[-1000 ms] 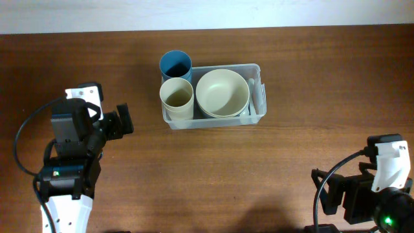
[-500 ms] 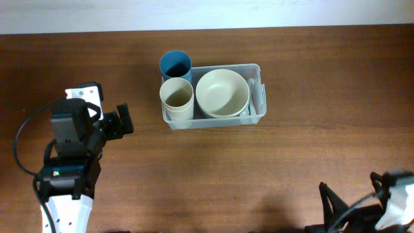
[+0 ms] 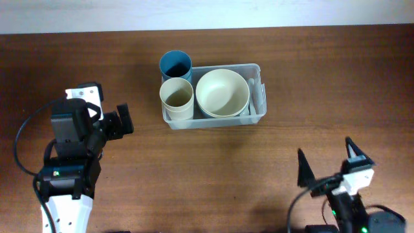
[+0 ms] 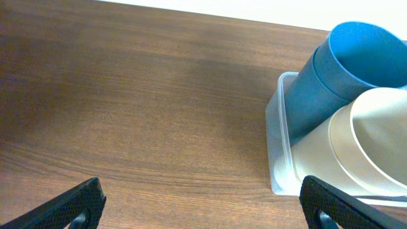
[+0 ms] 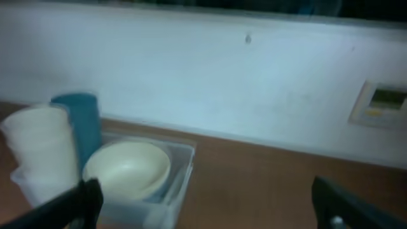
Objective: Pack container
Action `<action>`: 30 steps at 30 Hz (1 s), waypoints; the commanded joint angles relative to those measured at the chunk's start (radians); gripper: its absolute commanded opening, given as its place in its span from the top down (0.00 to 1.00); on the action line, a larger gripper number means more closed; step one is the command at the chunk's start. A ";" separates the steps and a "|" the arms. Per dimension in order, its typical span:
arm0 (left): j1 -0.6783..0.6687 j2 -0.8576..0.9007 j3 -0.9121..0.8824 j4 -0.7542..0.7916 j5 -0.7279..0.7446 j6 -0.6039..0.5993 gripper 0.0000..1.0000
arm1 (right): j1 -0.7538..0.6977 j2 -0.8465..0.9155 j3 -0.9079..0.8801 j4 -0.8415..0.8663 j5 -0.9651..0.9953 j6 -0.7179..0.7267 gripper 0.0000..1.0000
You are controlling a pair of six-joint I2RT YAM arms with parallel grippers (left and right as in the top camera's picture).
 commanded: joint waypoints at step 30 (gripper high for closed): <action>0.006 0.002 -0.001 0.002 0.014 0.020 0.00 | 0.061 -0.107 -0.510 0.350 -0.016 -0.100 0.01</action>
